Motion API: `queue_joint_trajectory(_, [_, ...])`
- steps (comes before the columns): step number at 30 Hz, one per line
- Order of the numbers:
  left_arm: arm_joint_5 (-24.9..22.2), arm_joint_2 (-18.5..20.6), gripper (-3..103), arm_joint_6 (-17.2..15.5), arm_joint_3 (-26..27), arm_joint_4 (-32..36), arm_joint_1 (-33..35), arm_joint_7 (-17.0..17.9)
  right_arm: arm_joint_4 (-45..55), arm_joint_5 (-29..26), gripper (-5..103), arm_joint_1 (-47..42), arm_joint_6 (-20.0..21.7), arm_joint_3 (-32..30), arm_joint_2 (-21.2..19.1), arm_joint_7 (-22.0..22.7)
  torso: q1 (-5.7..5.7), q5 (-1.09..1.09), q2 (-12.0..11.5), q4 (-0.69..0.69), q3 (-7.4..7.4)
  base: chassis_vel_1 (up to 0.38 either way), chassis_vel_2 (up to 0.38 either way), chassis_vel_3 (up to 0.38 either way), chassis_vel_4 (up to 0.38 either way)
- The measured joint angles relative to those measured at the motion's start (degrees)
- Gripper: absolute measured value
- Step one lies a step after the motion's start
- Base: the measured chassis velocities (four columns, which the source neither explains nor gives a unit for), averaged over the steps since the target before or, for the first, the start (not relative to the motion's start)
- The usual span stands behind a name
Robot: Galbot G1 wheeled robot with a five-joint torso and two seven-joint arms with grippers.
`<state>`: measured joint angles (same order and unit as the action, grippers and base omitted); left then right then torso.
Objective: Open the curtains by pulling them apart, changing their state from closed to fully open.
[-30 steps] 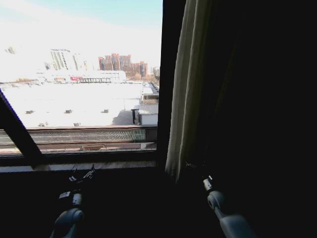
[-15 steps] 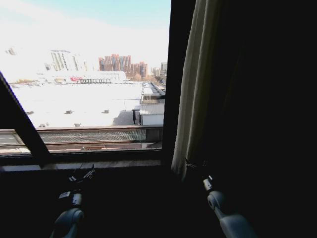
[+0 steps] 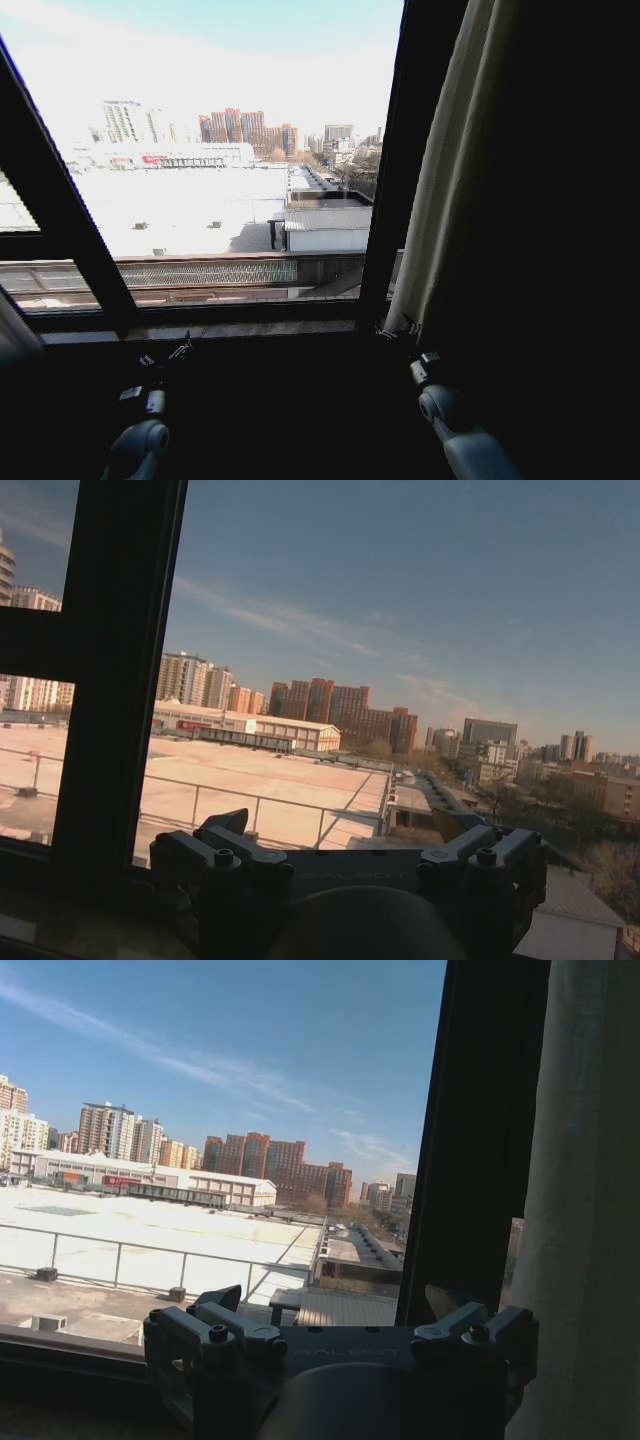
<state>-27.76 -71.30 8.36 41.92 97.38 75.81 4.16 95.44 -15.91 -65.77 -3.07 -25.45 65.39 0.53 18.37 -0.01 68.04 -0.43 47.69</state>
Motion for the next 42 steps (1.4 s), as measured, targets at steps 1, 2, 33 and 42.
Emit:
queue_joint_trajectory(1, [0.00,0.00,100,0.00,0.00,0.00,0.00,0.00,0.00,0.00,100,0.00,0.00,0.00,0.00,0.00,0.00,0.01,0.00,0.00,0.00,0.351,0.401,-0.374,-0.379])
queue_joint_trajectory(2, [0.00,0.00,100,0.00,0.01,0.00,0.00,0.00,0.00,0.00,100,0.00,-0.01,0.00,0.00,-0.01,0.00,0.03,0.00,0.02,0.00,0.375,0.395,-0.398,-0.374])
queue_joint_trajectory(33, [0.00,0.00,100,0.00,0.01,0.00,0.00,0.00,0.00,0.00,100,0.00,-0.05,0.00,-0.01,-0.01,0.00,0.01,0.00,0.00,0.00,0.347,0.359,-0.347,-0.354])
queue_joint_trajectory(42, [0.00,0.00,100,0.00,0.01,0.00,0.00,0.00,0.00,0.00,100,0.00,-0.05,0.00,0.00,-0.01,0.00,0.04,0.00,0.00,0.00,0.360,0.351,-0.363,-0.351])
